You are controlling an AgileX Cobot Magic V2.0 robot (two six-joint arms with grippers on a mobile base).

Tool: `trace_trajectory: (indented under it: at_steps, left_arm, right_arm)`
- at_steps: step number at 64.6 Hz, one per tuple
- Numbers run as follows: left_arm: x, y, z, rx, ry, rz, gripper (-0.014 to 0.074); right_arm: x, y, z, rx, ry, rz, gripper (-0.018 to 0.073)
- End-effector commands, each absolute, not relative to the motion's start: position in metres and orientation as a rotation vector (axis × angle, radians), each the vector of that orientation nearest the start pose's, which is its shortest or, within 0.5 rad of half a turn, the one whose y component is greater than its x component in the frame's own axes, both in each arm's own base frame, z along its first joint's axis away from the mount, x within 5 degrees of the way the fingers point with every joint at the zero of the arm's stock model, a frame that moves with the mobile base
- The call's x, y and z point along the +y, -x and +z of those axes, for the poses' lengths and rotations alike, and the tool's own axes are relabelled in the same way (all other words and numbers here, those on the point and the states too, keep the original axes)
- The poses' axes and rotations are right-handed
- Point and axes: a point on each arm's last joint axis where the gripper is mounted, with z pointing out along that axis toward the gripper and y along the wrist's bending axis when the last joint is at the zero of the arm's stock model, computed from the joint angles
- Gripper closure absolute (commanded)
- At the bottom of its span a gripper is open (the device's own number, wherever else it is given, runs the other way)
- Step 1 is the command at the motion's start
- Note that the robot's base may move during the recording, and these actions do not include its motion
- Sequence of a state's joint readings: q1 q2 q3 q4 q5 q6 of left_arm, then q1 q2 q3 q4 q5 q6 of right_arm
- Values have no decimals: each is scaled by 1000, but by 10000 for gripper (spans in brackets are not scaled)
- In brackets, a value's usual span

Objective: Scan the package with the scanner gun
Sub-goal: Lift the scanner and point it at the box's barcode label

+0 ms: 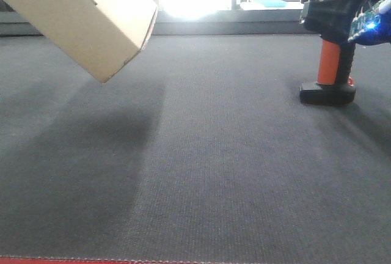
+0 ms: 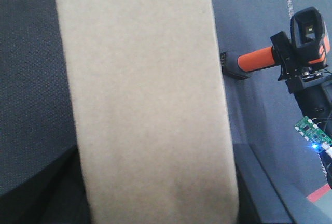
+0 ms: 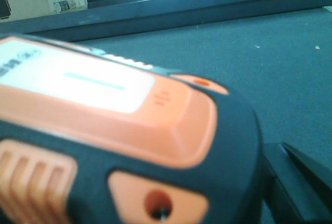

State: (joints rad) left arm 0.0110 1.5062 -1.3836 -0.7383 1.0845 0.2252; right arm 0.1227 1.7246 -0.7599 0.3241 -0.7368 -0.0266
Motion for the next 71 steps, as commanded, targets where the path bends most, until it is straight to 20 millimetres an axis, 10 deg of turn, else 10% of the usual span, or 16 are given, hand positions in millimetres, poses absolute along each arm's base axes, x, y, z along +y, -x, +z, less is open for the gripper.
trace_trajectory:
  at_steps: [1,10,30,71]
  left_arm:
    - [-51,-310,366,2455,-13,-887,708]
    - [-51,-310,366,2455,-13,-887,708]
    - [-51,-310,366,2453,-12,-886,708]
    - [-48,-302,361,2565,-92,-824,708]
  right_arm:
    - [23,-348,205,1704,-242,64,1]
    - [24,-347,204,1721,-242,67,132]
    - [24,-347,205,1724,-242,69,730]
    - [39,-303,305,1754,203,35,718]
